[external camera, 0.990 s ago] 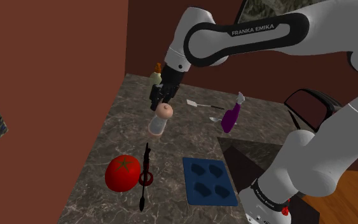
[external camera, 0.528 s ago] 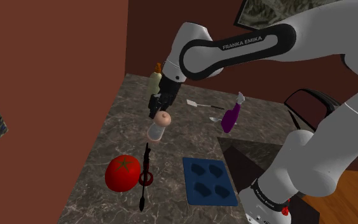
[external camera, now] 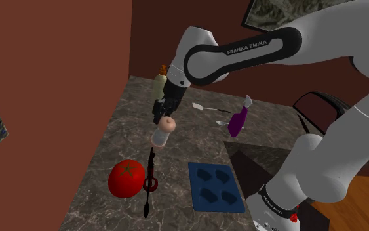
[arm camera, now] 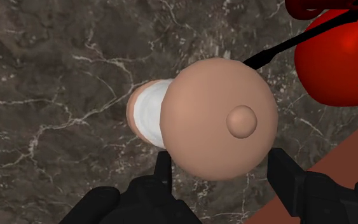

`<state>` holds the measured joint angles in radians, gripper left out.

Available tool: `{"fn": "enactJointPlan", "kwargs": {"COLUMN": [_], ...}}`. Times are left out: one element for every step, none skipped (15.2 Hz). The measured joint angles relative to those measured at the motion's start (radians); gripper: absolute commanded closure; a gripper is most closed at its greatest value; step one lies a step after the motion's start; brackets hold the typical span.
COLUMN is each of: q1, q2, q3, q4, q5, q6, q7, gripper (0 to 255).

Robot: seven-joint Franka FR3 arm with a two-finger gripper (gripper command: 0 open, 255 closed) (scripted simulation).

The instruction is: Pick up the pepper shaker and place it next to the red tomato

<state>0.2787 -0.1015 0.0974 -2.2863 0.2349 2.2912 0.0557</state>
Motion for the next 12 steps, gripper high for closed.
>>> {"fn": "enactJointPlan", "kwargs": {"q1": [0.0,0.0,0.0,0.0,0.0,0.0,-0.001,-0.004,-0.008,-0.009,-0.011,-0.011], "q2": [0.0,0.0,0.0,0.0,0.0,0.0,-0.009,-0.023,-0.037,-0.053,-0.058,-0.062], "q3": [0.0,0.0,0.0,0.0,0.0,0.0,-0.001,-0.005,-0.009,-0.011,-0.013,-0.013], "q4": [0.0,0.0,0.0,0.0,0.0,0.0,0.004,0.019,0.035,0.046,0.054,0.056], "q5": [0.0,0.0,0.0,0.0,0.0,0.0,-0.001,-0.005,-0.008,-0.011,-0.012,-0.013], "q6": [0.0,0.0,0.0,0.0,0.0,0.0,-0.013,-0.041,-0.071,-0.098,-0.112,-0.119], "q7": [0.0,0.0,0.0,0.0,0.0,0.0,0.002,0.002,0.001,0.005,0.004,0.005], "gripper": [0,0,0,0,0,0,0,0,0,0,0,0]}}
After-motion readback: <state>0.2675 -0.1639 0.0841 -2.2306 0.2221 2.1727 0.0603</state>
